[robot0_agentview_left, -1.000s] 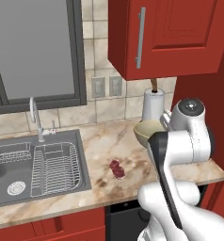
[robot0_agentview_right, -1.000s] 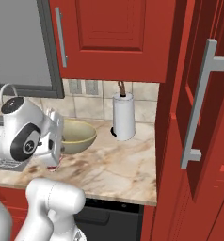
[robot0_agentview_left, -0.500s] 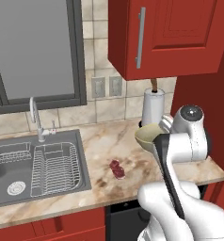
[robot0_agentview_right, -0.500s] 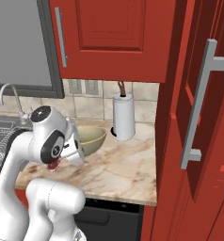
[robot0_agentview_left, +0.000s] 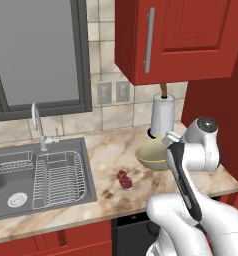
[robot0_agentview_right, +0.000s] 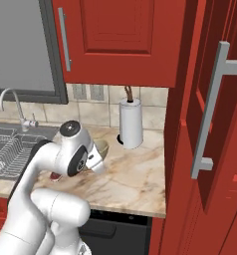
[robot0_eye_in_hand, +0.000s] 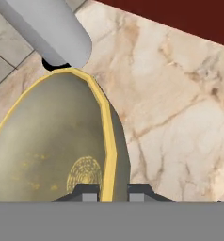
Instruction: Retrieve the bowl from the cabinet, then place the raw meat into the bowl to avoid contamination.
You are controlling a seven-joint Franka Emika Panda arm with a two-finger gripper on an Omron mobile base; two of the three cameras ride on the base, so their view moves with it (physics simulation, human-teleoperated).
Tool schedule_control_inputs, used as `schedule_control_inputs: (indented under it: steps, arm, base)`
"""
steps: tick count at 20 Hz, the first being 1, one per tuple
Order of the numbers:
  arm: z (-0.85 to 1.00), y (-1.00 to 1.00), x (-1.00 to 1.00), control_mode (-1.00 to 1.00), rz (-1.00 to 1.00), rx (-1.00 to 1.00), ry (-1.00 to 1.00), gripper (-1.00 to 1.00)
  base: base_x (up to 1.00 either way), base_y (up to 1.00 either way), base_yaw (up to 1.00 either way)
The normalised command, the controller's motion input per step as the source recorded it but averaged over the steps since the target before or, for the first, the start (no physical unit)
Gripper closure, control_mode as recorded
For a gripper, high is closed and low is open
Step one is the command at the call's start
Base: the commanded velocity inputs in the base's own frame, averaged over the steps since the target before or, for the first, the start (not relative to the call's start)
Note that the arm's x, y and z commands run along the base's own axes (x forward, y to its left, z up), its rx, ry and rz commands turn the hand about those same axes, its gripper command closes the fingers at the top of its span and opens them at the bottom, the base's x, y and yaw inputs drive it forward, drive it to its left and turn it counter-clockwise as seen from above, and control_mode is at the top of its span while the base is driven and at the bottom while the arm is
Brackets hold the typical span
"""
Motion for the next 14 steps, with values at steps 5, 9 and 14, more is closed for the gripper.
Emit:
schedule_control_inputs:
  steps: [5,9,14]
  arm:
    - [-0.41,0.0,0.39,-1.0,0.31,0.06,0.15,1.0]
    - [-0.41,-0.14,0.26,-1.0,0.17,0.02,0.04,1.0]
    - [-0.34,-0.38,0.29,-1.0,0.09,0.03,-0.09,1.0]
  base:
    - [0.0,0.0,0.0]
    - [0.0,0.0,0.0]
    - [0.0,0.0,0.0]
